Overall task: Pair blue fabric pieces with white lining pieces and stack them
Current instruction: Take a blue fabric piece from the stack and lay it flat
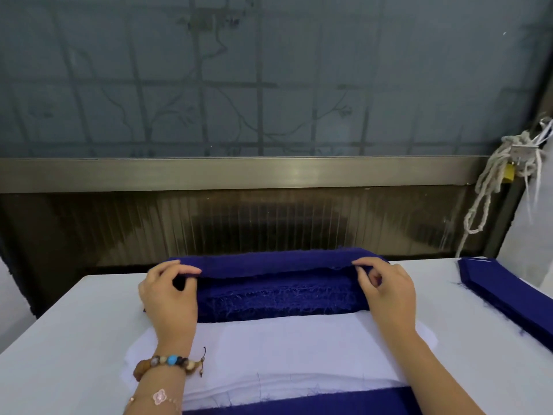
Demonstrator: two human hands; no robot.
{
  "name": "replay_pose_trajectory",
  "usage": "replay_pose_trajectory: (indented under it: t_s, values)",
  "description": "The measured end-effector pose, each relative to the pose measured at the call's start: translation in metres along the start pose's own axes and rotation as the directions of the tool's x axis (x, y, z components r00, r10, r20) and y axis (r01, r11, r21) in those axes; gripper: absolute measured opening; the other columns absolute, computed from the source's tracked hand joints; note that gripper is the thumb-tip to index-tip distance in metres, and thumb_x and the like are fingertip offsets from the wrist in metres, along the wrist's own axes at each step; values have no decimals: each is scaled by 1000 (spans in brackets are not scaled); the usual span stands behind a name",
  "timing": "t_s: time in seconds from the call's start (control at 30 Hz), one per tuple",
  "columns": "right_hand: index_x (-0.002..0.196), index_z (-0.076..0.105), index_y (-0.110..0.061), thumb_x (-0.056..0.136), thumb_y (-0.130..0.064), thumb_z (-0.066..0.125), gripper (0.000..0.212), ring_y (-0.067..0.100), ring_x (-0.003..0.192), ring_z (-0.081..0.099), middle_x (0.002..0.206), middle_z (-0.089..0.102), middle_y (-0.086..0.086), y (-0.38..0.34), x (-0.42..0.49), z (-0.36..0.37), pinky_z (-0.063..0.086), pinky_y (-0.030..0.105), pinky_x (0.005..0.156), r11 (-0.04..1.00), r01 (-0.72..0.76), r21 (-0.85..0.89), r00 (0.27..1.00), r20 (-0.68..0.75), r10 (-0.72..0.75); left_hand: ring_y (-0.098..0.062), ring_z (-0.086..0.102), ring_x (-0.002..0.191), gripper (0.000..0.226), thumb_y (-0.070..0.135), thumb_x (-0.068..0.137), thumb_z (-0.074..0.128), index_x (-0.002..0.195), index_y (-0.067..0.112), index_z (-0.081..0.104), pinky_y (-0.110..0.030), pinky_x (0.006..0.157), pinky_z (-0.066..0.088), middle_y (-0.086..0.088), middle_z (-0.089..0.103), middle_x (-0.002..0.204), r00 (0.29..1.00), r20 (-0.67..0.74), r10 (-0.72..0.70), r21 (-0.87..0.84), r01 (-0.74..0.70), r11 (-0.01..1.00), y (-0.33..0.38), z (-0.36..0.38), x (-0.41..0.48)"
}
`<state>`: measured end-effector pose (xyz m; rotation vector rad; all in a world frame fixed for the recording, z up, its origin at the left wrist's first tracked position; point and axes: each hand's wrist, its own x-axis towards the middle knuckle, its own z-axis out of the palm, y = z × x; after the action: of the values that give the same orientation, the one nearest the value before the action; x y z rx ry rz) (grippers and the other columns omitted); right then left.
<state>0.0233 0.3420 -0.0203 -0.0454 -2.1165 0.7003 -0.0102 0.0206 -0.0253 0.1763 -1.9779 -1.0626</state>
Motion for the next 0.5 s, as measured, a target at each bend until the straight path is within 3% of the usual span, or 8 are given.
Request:
replay_pose_trajectory:
  t_s: [0.13, 0.27, 0.37, 0.5]
  values:
    - [93, 68, -27, 83, -10, 73, 20, 4, 70, 55, 71, 61, -19, 3, -2, 0, 46, 32, 71, 994, -23, 111, 1000, -19, 25, -32, 48, 98, 21, 2, 83, 66, 93, 21, 70, -32, 77, 37, -14, 55, 103, 988, -115, -98, 34, 102, 994, -4, 0, 3]
    - [94, 63, -22, 87, -11, 68, 14, 7, 76, 61, 81, 66, -12, 4, -2, 2, 52, 41, 75, 989, -29, 146, 999, 23, 26, -22, 49, 68, 20, 3, 88, 59, 96, 18, 71, -23, 58, 38, -8, 55, 74, 984, -105, -143, -93, 133, 987, -9, 0, 1]
    - [89, 56, -23, 89, -11, 63, 14, 9, 79, 61, 81, 65, -10, 5, -2, 4, 51, 43, 78, 984, -87, 156, 994, 83, 75, -13, 56, 68, 21, 7, 91, 56, 96, 22, 70, -22, 62, 42, -1, 63, 71, 972, -114, -205, -197, 180, 964, -8, -1, 1]
    - [89, 61, -22, 95, -12, 51, 16, 10, 85, 58, 85, 64, -13, 11, -1, 9, 50, 43, 82, 977, -138, 160, 982, 150, 114, -15, 55, 72, 30, 21, 95, 41, 90, 23, 70, -31, 64, 42, 0, 64, 76, 949, -91, -303, -244, 274, 930, -7, 2, 1]
